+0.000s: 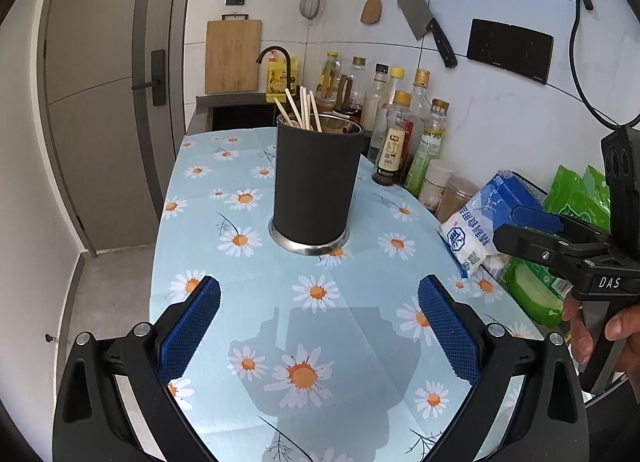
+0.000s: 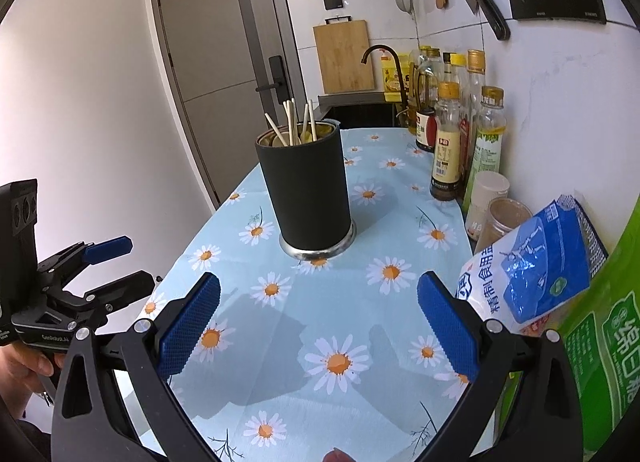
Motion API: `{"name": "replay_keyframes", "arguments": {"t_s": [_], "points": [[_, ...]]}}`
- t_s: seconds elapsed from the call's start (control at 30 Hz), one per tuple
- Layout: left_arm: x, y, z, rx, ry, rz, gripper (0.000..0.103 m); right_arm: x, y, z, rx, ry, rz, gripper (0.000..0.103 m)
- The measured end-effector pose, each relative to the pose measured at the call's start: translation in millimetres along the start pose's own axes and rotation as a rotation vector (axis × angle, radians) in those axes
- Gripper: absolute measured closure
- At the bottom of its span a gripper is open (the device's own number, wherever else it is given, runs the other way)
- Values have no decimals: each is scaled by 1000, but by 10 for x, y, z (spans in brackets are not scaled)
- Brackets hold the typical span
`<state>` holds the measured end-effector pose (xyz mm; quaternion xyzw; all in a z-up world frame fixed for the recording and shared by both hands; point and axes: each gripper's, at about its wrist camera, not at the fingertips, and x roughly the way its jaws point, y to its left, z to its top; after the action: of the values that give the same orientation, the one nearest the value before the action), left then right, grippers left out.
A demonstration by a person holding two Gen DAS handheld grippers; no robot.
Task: Organize utensils
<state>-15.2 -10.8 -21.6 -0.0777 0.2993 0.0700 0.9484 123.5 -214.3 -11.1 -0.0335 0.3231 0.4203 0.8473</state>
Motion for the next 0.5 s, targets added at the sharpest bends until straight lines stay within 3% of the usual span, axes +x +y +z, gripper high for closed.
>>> {"name": "replay_keyframes", "arguments": {"t_s": [0.5], "points": [[106,13,-9,15,29,-21,7,122,-10,-20,11,32,-23,5]]}}
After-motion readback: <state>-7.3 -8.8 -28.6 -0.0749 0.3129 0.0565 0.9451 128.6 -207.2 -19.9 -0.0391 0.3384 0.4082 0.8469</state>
